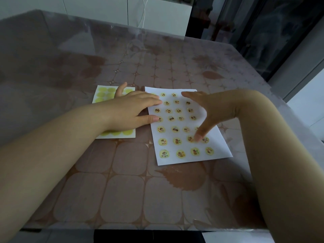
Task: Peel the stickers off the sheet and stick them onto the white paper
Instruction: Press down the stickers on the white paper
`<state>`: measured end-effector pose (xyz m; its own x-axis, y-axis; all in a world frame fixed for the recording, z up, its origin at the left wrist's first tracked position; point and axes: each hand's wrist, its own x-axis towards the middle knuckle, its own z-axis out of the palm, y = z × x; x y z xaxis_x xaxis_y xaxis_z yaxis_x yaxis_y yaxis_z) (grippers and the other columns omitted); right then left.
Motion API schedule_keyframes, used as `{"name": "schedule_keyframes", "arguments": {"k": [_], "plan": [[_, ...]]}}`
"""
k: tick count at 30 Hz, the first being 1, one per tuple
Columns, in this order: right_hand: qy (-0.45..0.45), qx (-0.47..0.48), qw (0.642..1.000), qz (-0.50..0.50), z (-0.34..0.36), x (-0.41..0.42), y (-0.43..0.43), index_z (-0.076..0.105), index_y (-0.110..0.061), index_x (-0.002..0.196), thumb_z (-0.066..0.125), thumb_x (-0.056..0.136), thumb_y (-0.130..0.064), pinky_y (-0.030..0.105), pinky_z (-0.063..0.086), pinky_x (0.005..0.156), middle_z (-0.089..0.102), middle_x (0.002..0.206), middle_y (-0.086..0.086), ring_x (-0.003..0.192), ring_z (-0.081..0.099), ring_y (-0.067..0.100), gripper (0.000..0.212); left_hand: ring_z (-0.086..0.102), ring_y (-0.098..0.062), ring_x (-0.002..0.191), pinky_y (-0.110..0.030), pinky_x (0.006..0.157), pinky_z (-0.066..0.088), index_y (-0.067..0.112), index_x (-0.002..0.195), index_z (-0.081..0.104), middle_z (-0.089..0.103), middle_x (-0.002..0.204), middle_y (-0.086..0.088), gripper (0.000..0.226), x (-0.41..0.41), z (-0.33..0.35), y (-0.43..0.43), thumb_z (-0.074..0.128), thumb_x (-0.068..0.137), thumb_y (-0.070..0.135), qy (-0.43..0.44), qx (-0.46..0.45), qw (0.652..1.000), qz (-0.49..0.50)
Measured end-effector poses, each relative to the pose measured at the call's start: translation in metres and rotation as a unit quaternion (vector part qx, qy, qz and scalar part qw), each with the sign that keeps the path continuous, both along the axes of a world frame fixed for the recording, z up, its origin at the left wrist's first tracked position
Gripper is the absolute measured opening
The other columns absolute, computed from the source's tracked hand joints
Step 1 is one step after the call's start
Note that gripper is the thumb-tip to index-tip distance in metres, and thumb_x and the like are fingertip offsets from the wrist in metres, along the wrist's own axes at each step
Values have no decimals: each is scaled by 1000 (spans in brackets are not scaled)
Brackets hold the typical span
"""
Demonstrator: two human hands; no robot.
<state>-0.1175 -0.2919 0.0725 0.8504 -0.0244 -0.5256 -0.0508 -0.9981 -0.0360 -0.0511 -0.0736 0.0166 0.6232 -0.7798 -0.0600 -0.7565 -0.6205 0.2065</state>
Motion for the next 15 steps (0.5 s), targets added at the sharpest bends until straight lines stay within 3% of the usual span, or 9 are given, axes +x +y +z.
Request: {"name": "schedule_keyframes", "arguments": {"k": [8,15], "plan": [[7,-55,998,14,2,-4,1,-11,-40,144,85,47,-48,46,24,113,2,157,-11,141,20,22,137,7,0,138,-42,110,-19,35,140,23,19,149,21,59,1,-1,0,30,86,56,-4,-1,1000,-2],[-15,66,992,106,4,-7,42,-11,-42,143,75,54,-61,35,22,110,3,155,-20,141,17,12,125,12,-2,137,-45,110,-17,36,140,24,25,147,20,56,2,0,-1,31,87,54,-6,-4,1000,-5]]}}
